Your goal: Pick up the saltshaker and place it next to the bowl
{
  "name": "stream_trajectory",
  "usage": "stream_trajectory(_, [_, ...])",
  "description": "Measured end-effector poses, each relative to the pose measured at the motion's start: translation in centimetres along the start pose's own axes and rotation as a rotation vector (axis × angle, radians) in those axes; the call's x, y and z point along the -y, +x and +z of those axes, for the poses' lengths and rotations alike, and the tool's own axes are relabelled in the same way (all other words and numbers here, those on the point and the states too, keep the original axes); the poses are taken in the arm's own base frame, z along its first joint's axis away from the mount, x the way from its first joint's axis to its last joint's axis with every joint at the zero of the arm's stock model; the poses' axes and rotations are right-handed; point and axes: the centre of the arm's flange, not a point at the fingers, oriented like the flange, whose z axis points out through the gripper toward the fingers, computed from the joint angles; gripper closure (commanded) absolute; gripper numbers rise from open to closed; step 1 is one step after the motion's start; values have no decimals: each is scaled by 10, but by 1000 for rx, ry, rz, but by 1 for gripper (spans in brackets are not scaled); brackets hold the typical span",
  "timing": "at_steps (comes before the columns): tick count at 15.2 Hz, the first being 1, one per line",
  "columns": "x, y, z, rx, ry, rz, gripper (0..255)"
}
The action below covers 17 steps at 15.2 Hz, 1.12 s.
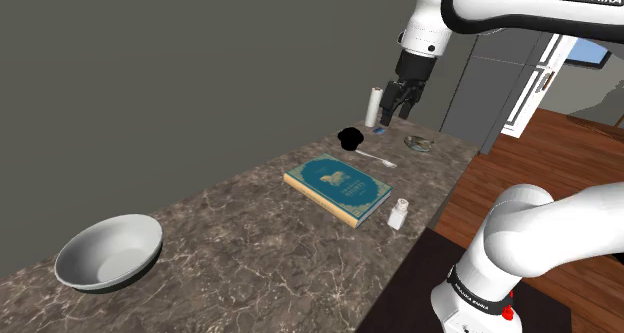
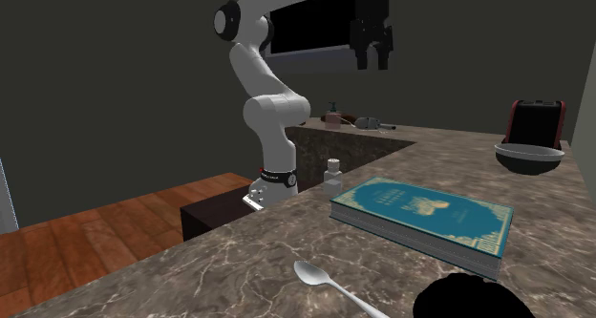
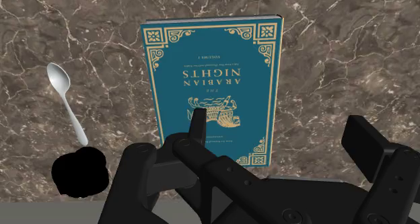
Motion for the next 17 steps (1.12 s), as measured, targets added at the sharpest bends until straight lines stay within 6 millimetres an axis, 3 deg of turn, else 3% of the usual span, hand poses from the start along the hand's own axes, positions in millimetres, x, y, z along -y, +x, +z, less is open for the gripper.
stream_trajectory(4, [-6,-8,23,12,-4,-10,0])
stream_trajectory(17, [-37,-66,177,83,-26,-74,0])
